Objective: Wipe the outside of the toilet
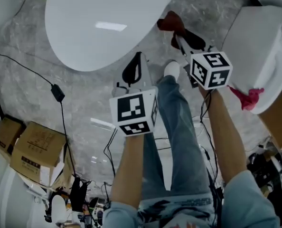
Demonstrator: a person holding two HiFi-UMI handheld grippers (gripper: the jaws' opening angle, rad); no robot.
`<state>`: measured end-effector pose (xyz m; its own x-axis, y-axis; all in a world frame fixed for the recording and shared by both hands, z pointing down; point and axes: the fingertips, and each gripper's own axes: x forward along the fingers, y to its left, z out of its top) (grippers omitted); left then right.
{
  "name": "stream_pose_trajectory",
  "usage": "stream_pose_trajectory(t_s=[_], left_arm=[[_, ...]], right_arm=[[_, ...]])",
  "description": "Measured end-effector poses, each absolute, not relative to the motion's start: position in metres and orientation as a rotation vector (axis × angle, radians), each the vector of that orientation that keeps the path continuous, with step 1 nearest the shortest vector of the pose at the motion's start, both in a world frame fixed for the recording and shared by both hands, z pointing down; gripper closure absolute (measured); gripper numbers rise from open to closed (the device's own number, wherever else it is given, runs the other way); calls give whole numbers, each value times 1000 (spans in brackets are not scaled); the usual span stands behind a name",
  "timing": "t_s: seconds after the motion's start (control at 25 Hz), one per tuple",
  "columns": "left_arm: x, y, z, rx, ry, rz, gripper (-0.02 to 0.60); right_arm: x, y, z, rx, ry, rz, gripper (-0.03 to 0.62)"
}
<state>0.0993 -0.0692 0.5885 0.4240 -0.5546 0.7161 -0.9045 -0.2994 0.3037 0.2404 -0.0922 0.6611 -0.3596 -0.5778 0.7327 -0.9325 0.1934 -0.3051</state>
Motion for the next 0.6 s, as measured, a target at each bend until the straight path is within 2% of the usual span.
stream_pose_trajectory(t_s=[0.28,0.6], left_arm=[[49,-74,515,2062,-1306,569,583],[-13,-71,400,2126,-1390,401,583]], right_arm=[[207,-76,569,1515,-2127,964,513],[134,-72,437,1473,-2322,783,513]])
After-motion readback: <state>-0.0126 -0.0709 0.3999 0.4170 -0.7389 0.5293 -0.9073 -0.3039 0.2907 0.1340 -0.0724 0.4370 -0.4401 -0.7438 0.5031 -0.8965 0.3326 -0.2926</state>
